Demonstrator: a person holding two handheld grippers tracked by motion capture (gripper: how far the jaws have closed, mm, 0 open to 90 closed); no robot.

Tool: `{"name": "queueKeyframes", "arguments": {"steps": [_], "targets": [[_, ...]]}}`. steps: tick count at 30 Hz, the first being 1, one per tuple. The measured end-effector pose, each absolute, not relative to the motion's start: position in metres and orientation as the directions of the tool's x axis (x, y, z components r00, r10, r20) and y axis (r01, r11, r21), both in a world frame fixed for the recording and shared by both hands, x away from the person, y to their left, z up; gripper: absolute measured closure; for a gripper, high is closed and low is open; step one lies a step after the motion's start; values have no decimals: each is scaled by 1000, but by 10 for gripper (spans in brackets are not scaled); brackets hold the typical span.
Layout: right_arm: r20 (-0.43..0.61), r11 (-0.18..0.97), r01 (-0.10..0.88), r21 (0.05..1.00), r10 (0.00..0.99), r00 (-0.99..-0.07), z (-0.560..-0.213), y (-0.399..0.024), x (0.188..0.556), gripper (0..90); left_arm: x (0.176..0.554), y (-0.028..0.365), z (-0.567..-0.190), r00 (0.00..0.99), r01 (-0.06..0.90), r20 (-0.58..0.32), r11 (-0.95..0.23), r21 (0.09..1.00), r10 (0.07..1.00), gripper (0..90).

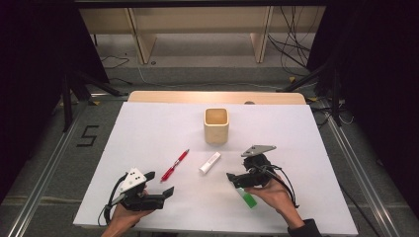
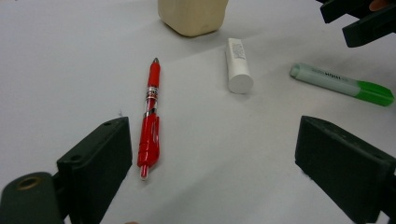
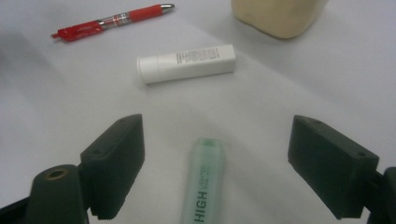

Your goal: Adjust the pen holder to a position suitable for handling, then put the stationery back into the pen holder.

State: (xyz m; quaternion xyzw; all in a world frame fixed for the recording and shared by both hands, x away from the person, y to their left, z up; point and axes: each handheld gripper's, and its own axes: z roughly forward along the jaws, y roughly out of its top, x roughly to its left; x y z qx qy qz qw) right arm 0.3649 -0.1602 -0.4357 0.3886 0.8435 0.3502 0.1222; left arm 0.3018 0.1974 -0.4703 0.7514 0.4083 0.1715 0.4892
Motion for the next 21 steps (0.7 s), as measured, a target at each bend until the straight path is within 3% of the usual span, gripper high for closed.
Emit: {"name": "queueKeyframes", "arguments": {"steps": [21], "targets": [[54,521,607,600,731,-681,-443,-160,347,174,301,198,-469,609,441,-141,-186,878,781,104]]}}
